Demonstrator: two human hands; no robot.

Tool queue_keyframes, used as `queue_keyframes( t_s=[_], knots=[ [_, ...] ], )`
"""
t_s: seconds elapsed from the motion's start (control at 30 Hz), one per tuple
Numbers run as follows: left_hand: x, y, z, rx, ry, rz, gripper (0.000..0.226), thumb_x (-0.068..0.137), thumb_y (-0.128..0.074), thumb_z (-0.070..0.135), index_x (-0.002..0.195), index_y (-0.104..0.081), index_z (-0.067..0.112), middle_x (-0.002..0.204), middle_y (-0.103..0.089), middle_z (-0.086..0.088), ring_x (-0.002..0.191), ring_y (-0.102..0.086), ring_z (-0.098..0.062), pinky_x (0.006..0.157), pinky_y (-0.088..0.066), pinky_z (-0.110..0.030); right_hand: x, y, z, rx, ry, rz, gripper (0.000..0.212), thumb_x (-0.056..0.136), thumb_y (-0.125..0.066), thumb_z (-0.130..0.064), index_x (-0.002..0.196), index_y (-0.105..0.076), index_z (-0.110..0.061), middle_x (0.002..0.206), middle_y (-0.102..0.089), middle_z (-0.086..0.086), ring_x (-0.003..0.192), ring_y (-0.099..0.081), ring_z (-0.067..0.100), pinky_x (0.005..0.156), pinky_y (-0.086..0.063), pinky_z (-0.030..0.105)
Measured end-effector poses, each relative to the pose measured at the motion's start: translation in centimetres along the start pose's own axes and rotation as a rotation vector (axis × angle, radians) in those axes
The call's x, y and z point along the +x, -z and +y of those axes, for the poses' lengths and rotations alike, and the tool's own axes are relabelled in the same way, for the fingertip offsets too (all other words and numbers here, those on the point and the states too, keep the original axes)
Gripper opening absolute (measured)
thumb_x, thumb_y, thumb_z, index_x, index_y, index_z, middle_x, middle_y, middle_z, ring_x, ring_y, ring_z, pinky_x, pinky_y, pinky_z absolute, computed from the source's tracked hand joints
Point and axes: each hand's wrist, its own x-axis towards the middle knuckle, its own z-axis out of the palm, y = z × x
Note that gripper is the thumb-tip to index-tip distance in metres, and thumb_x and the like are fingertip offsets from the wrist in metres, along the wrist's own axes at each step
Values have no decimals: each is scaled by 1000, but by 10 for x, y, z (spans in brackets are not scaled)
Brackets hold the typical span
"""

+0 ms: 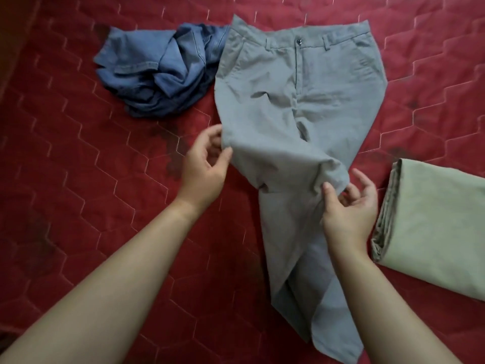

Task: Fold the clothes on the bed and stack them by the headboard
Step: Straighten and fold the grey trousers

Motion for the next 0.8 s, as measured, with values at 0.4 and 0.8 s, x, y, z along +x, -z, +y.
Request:
queue_keyframes(
  t_s=[0.4, 0.8],
  knots=[
    [-32, -46, -106, 387, 308, -222, 53, 88, -63, 18, 137, -43, 13, 134, -49, -8, 124, -47, -18, 103, -34, -23, 14, -5, 68, -587, -94, -289, 54, 82, -68, -29, 126, -46, -7, 125, -57, 9, 117, -51, 26, 96, -40, 32],
    [3, -78, -134, 321, 334, -120, 14, 92, -55, 16, 103, -60, 8, 97, -64, 0, 93, -61, -21, 75, -43, -25, -18, -6, 103, -476, 61, -79, 13, 82, -69, -17, 91, -63, -11, 100, -55, 0, 98, -52, 15, 83, -33, 8]
  ],
)
